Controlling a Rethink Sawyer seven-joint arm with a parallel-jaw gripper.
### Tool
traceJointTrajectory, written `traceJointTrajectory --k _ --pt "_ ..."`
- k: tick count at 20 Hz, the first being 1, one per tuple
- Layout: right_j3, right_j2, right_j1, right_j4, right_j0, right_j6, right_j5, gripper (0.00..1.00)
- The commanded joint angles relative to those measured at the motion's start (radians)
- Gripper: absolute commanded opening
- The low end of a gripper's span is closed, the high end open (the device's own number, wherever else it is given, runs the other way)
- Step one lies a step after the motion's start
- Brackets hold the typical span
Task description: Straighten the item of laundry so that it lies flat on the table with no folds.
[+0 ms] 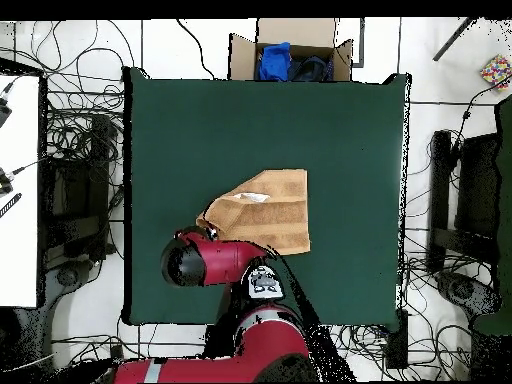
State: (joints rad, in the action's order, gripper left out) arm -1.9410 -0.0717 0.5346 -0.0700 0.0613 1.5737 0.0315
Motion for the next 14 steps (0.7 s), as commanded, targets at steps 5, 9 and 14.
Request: traceJointTrajectory --k 5,9,14 --pt "0.131 0.010 0.019 0.061 -0.025 0.161 0.153 1.00" --pt "0.133 0.015 0.014 0.061 -0.035 0.175 0.145 1.00" --pt "0.115 0.005 0.025 0.039 -0.004 0.159 0.142 1.00"
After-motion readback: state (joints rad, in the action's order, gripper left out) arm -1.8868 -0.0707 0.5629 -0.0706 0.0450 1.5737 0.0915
